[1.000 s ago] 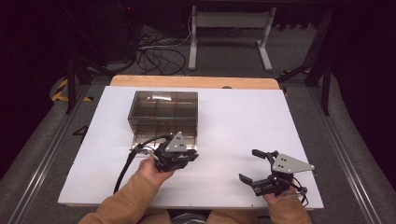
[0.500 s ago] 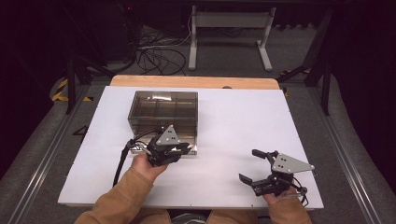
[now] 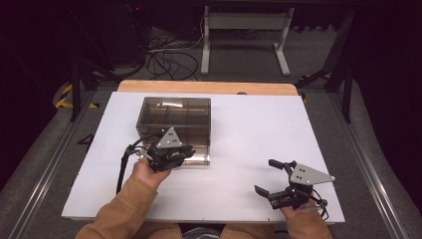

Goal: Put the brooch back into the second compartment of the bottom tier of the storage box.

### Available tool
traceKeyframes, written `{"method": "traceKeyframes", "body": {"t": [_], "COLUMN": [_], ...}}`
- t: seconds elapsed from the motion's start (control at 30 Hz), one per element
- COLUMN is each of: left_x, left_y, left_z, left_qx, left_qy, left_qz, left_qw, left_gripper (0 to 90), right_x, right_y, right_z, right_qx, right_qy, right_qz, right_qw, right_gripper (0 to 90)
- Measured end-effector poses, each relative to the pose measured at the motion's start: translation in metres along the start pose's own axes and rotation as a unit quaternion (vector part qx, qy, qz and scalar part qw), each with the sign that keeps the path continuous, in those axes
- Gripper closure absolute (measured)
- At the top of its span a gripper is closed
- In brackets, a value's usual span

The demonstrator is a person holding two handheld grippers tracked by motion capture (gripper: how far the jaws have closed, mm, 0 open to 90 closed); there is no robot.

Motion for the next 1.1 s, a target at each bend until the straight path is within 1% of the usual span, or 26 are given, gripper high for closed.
{"method": "traceKeyframes", "body": {"t": [0.2,0.27,0.7,0.77,0.83,1.0,1.1], "left_x": [-0.01,-0.011,-0.025,-0.028,-0.03,-0.037,-0.04], "left_y": [-0.003,-0.004,-0.011,-0.013,-0.014,-0.018,-0.019], "left_z": [0.002,0.002,0.002,0.002,0.002,0.001,0.001], "left_qx": [-0.002,-0.003,-0.016,-0.019,-0.02,-0.025,-0.026], "left_qy": [0.013,0.014,0.038,0.045,0.046,0.055,0.057], "left_qz": [0.009,0.009,0.015,0.016,0.016,0.026,0.029], "left_qw": [0.9999,0.9999,0.999,0.9987,0.9986,0.9979,0.9976], "left_gripper": [79.3,79.3,79.3,79.3,79.3,79.3,79.3], "right_x": [0.0,0.0,0.0,0.0,0.0,0.0,0.0], "right_y": [0.0,0.0,0.0,0.0,0.0,0.0,0.0], "right_z": [0.0,0.0,0.0,0.0,0.0,0.0,0.0], "right_qx": [0.0,0.0,0.0,0.001,0.0,0.0,-0.001], "right_qy": [0.0,0.0,0.0,0.0,0.0,0.001,0.0], "right_qz": [-0.001,0.0,0.0,0.0,-0.001,-0.001,-0.001], "right_qw": [1.0,1.0,1.0,1.0,1.0,1.0,1.0], "right_gripper": [4.9,4.9,4.9,4.9,4.9,4.9,4.9]}}
Point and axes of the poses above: each handheld gripper's, and its own axes: z roughly backward along the jaws, y roughly out of its top, x roughly to its right, the point moved 1 cm from there along -z, roughly forward along the jaws, and after that the axes turned 11 degrees about y, right-handed, at the moved point
